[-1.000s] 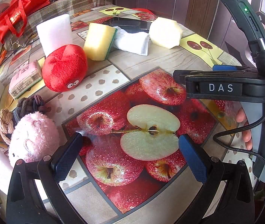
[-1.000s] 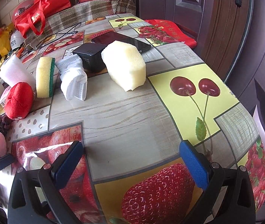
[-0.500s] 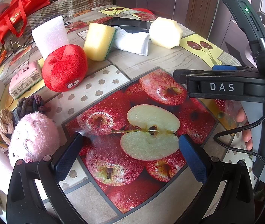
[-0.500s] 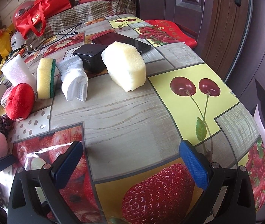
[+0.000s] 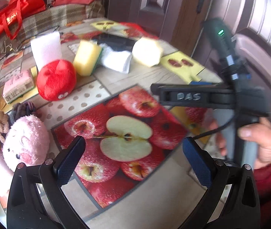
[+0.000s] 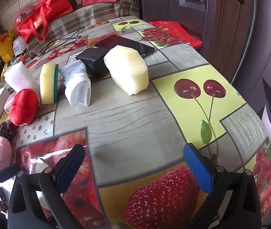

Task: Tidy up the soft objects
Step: 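Grasp the cow-print cloth with the left gripper while the right grasps the yellow sponge block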

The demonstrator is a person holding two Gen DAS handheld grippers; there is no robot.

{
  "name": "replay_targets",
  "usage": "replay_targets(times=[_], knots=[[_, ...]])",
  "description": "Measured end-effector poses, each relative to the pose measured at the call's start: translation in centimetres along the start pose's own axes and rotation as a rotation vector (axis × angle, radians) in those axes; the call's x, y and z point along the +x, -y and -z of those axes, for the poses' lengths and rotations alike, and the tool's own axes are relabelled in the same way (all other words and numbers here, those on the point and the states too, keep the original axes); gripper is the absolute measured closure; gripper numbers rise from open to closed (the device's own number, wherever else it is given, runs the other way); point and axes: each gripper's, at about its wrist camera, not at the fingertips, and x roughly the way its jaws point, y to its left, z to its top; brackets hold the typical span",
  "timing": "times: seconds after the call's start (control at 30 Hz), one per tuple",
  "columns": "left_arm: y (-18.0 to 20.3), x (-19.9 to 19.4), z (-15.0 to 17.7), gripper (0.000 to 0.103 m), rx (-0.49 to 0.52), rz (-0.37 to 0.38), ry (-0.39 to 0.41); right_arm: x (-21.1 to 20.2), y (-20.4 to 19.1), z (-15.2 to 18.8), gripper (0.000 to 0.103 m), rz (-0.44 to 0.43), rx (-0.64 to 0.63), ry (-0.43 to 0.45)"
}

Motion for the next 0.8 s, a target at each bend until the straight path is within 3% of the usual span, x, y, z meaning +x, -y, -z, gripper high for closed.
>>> replay_targets(times=[0.13,0.23,0.3,0.4,0.53,0.73,0.8], knots=[[-1.2,-8.4,0.8,0.000,0.012,-0.018,0.233,-0.9,1.1,0.1,0.000,-0.088,0.042,0.040],[-4.9,-12.6,2.4,0.000,-0.045,-0.091,0.302,-1.1,1.2,-0.3,0.000,-0.153,0.022,0.068],[-7.3,-13.2,3.7,0.000,-0.079,-0.166,0.251,-0.9,1.0,-0.9,0.000,-0.173,-0.009,0.074],[-10.3,-12.2,6.3,0.000,-0.173,-0.201,0.084,-0.5,1.1,-1.8,0.000,-0.153,-0.040,0.105],[-10.2,-10.4,9.0,0.000,-0.147,-0.194,-0.029,-0.6,1.4,-2.9,0.000,-0.125,-0.114,0.130],[-9.1,-7.6,9.2,0.001,-0.140,-0.143,-0.127,0.5,1.4,-4.0,0.000,-0.145,-0.199,0.117],[-8.9,-7.0,8.8,0.006,-0.142,-0.123,-0.141,1.1,1.0,-4.5,0.012,-0.150,-0.220,0.113]])
